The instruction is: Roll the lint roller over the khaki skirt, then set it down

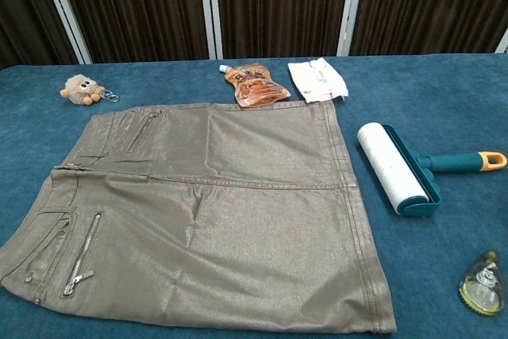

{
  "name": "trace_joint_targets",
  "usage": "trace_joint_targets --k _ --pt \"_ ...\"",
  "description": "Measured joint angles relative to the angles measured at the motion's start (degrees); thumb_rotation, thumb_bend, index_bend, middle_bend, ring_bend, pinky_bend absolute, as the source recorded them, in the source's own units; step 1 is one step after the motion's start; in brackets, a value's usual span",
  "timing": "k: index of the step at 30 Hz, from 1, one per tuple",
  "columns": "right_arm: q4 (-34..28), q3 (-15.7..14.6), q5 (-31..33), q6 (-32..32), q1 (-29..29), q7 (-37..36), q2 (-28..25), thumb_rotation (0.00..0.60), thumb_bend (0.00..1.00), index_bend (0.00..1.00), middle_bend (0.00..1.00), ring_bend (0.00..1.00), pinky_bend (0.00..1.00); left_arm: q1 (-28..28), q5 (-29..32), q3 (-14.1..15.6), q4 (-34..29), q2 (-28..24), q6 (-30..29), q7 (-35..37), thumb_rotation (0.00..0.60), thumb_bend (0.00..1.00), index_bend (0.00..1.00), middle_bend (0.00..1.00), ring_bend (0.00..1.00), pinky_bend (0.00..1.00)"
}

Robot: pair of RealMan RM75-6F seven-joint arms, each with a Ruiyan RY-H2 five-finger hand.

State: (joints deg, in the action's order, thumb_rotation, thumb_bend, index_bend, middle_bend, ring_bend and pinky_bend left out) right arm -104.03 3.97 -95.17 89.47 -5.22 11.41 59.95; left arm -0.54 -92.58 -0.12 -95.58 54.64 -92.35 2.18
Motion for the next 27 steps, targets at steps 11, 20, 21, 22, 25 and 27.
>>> trace_joint_targets --k 11,20,21,22,25,27 --pt "0.82 -0.05 1.65 -2.90 -0.93 -0.41 0.28 0.600 0.00 0.00 0.00 0.00 0.00 0.01 0.31 -0.30 0.02 0.06 -0.17 0.25 0.600 0.02 0.00 0.00 0.00 0.00" --pt "11.54 1.00 6.67 -18.76 -8.75 -5.24 3.31 0.600 0.16 0.00 0.00 0.00 0.00 -1.16 2.94 -1.09 0.15 1.07 2.68 -1.85 0.600 0.03 0.00 0.00 0.00 0.00" --pt "14.05 1.06 7.04 -21.50 -10.28 -6.20 4.35 0.600 0.19 0.00 0.00 0.00 0.00 -1.34 3.41 -1.25 0.10 1.26 3.05 -2.37 0.600 0.03 0.00 0.00 0.00 0.00" --pt "15.96 1.09 7.25 -23.42 -11.41 -6.84 5.24 0.600 0.22 0.00 0.00 0.00 0.00 -1.45 3.69 -1.37 0.06 1.39 3.23 -2.77 0.600 0.03 0.00 0.00 0.00 0.00" --pt "22.19 1.08 7.56 -27.90 -14.82 -8.43 8.91 0.600 0.26 0.01 0.00 0.00 0.00 -1.74 4.72 -1.78 -0.22 1.82 3.75 -4.13 0.600 0.03 0.00 0.00 0.00 0.00" --pt "26.18 1.01 7.48 -29.93 -16.87 -9.23 11.78 0.600 0.27 0.01 0.00 0.00 0.00 -1.89 5.42 -2.04 -0.41 2.07 4.07 -4.83 0.600 0.03 0.00 0.00 0.00 0.00"
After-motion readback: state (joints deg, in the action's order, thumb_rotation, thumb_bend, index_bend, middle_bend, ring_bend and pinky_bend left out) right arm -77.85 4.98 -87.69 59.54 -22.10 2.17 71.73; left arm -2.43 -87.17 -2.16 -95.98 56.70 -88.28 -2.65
